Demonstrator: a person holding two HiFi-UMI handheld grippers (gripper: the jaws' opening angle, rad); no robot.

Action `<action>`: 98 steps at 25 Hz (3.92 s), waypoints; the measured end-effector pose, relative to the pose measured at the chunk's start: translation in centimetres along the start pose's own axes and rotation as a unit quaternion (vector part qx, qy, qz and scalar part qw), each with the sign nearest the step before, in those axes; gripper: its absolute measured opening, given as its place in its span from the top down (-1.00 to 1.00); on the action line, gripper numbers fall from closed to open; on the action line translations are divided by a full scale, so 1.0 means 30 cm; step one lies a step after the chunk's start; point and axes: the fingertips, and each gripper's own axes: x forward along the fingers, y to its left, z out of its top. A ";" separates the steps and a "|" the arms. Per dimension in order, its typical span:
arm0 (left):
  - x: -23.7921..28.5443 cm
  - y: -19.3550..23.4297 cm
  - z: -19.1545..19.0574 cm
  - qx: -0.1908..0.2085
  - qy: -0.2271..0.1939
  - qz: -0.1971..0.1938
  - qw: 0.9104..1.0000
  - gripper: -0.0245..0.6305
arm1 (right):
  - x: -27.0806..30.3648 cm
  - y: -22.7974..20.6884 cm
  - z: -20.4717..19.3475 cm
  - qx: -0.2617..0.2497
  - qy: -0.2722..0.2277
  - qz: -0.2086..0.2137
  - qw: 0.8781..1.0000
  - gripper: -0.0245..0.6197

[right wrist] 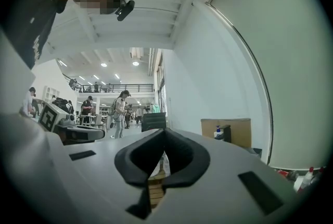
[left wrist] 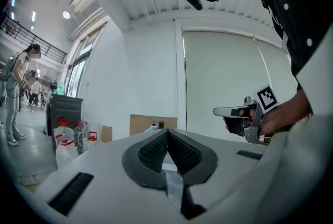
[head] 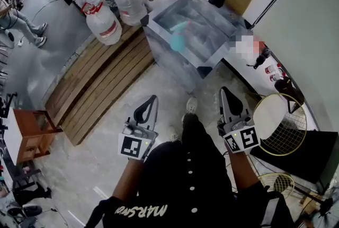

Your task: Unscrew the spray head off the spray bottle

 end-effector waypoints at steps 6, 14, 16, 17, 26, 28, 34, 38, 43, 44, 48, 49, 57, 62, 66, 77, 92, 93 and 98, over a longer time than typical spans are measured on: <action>0.145 0.085 -0.010 0.004 0.006 0.012 1.000 0.85 | 0.165 -0.107 -0.033 0.009 0.003 0.017 1.000 0.89; 0.405 0.195 -0.021 0.011 0.005 0.023 1.000 0.85 | 0.397 -0.288 -0.047 0.006 -0.004 0.047 0.999 0.89; 0.471 0.212 -0.020 0.018 0.005 0.023 1.000 0.85 | 0.445 -0.335 -0.041 0.004 -0.007 0.054 0.999 0.89; 0.503 0.221 -0.020 0.022 0.006 0.024 0.999 0.85 | 0.468 -0.359 -0.038 0.002 -0.009 0.058 0.998 0.89; 0.695 0.266 -0.065 0.033 0.038 0.018 0.999 0.85 | 0.629 -0.465 -0.041 0.003 -0.004 0.120 0.993 0.89; 0.715 0.265 -0.094 0.030 0.054 0.005 0.998 0.85 | 0.662 -0.464 -0.051 0.000 0.003 0.137 0.991 0.89; 0.759 0.281 -0.220 0.016 0.092 -0.040 0.995 0.85 | 0.742 -0.436 -0.106 -0.025 0.026 0.172 0.985 0.89; 0.776 0.325 -0.307 0.009 0.111 -0.063 0.992 0.85 | 0.793 -0.412 -0.126 -0.031 0.036 0.184 0.982 0.89; 0.816 0.368 -0.400 0.011 0.138 -0.106 0.985 0.61 | 0.857 -0.408 -0.159 -0.034 0.058 0.207 0.976 0.89; 0.828 0.376 -0.421 0.019 0.146 -0.117 0.982 0.46 | 0.874 -0.408 -0.167 -0.037 0.062 0.212 0.975 0.89; 0.876 0.386 -0.496 0.058 0.165 -0.160 0.971 0.29 | 0.928 -0.397 -0.206 -0.053 0.081 0.237 0.967 0.89; 0.888 0.387 -0.510 0.063 0.165 -0.171 0.969 0.16 | 0.940 -0.394 -0.216 -0.057 0.085 0.244 0.964 0.89; 0.998 0.368 -0.609 0.076 0.159 -0.234 0.956 -0.23 | 1.034 -0.397 -0.230 -0.060 0.076 0.274 0.957 0.89; 1.071 0.353 -0.653 0.065 0.149 -0.257 0.953 -0.26 | 1.062 -0.383 -0.263 -0.050 0.074 0.278 0.956 0.89; 1.102 0.327 -0.685 0.078 0.156 -0.278 0.944 -0.27 | 1.077 -0.366 -0.280 -0.056 0.078 0.293 0.951 0.89; 1.112 0.311 -0.721 0.104 0.154 -0.308 0.933 -0.26 | 1.080 -0.308 -0.270 -0.089 0.098 0.380 0.916 0.82; 1.110 0.302 -0.727 0.109 0.155 -0.338 0.922 -0.26 | 1.021 -0.197 -0.483 -0.151 0.207 0.543 0.800 0.67; 1.109 0.301 -0.727 0.110 0.155 -0.342 0.920 -0.26 | 1.019 -0.194 -0.483 -0.146 0.205 0.549 0.797 0.67; 1.107 0.296 -0.728 0.118 0.158 -0.366 0.909 -0.26 | 1.023 -0.196 -0.478 -0.139 0.197 0.586 0.773 0.68</action>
